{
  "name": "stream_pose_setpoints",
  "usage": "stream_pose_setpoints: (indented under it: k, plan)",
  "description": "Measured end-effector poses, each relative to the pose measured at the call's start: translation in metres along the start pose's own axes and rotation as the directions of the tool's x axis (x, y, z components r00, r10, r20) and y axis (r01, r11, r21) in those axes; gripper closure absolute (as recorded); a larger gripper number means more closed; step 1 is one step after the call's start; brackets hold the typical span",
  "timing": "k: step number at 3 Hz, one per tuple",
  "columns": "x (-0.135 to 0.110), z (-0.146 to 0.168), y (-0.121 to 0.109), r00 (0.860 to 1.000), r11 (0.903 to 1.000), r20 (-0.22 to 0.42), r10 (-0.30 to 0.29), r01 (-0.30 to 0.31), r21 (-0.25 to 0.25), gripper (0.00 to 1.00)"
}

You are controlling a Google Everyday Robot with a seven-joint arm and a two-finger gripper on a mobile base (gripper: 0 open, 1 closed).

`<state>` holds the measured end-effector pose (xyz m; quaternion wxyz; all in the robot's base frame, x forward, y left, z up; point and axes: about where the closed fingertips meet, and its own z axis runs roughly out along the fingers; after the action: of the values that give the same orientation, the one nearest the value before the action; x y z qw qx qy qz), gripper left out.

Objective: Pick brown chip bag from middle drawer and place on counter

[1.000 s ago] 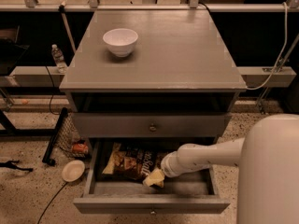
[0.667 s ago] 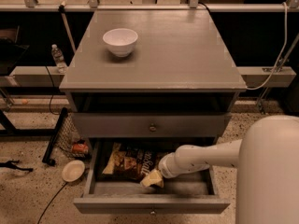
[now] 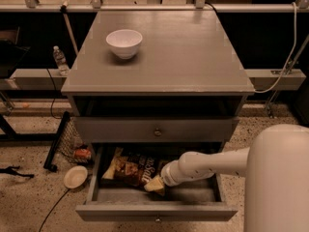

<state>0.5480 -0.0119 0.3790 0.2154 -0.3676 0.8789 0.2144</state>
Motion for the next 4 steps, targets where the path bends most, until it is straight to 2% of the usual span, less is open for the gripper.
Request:
stream_pose_setpoints:
  k: [1, 2, 3, 4]
  plan:
    - [-0.002, 0.004, -0.001, 1.000, 1.0000, 0.013, 0.002, -0.002, -0.007, 0.47]
    - [-0.005, 0.003, -0.005, 1.000, 1.0000, 0.032, -0.002, 0.003, -0.009, 0.78]
    - [-0.008, -0.002, -0.009, 0.999, 0.9999, 0.044, -0.006, 0.007, -0.014, 0.99]
    - [-0.015, -0.020, -0.011, 0.995, 0.9977, 0.090, -0.039, 0.044, -0.052, 1.00]
